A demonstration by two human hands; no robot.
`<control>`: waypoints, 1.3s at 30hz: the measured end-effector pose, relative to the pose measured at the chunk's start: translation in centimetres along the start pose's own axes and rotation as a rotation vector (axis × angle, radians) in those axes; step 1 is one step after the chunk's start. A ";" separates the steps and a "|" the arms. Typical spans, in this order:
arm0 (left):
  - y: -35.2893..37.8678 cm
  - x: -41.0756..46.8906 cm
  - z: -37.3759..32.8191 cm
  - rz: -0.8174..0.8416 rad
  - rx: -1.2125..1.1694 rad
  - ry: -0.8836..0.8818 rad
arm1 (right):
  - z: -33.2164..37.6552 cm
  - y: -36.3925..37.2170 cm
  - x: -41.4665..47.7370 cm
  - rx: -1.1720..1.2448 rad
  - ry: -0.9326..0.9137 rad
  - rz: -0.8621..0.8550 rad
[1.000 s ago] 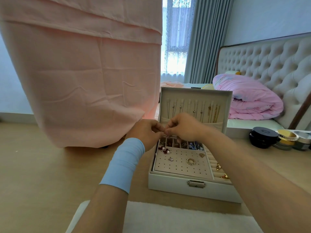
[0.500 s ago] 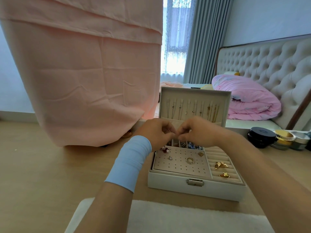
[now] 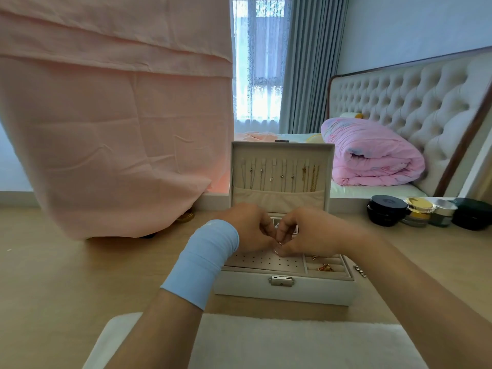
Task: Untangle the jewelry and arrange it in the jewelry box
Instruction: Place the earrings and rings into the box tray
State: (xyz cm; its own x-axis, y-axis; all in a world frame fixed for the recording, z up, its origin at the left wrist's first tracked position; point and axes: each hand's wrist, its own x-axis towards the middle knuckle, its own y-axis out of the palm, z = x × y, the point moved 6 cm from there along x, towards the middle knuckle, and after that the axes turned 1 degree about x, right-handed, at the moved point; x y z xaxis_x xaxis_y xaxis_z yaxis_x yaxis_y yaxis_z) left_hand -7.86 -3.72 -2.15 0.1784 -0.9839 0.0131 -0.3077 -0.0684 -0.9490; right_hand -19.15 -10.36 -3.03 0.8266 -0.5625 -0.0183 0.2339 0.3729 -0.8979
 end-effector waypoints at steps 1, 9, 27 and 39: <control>0.0 0.0 -0.2 -0.003 -0.004 -0.001 | -0.1 -0.1 -0.2 0.038 -0.005 -0.017; 0.5 0.7 -1.9 -0.217 -0.332 0.102 | -2.9 -3.9 -2.1 0.350 -0.015 -0.250; 3.1 3.1 -5.7 -0.157 -0.181 0.054 | -7.7 -4.0 -3.0 0.199 0.068 -0.222; 3.5 3.2 -5.9 -0.135 -0.073 0.124 | -7.5 -3.1 -2.4 0.035 0.050 -0.078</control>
State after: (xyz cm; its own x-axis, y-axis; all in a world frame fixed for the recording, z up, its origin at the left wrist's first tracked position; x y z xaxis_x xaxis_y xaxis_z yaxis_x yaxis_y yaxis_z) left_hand -13.90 -8.11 -3.58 0.1077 -0.9774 0.1819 -0.3561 -0.2087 -0.9108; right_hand -25.71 -15.67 -3.52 0.7786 -0.6269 0.0283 0.3152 0.3517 -0.8814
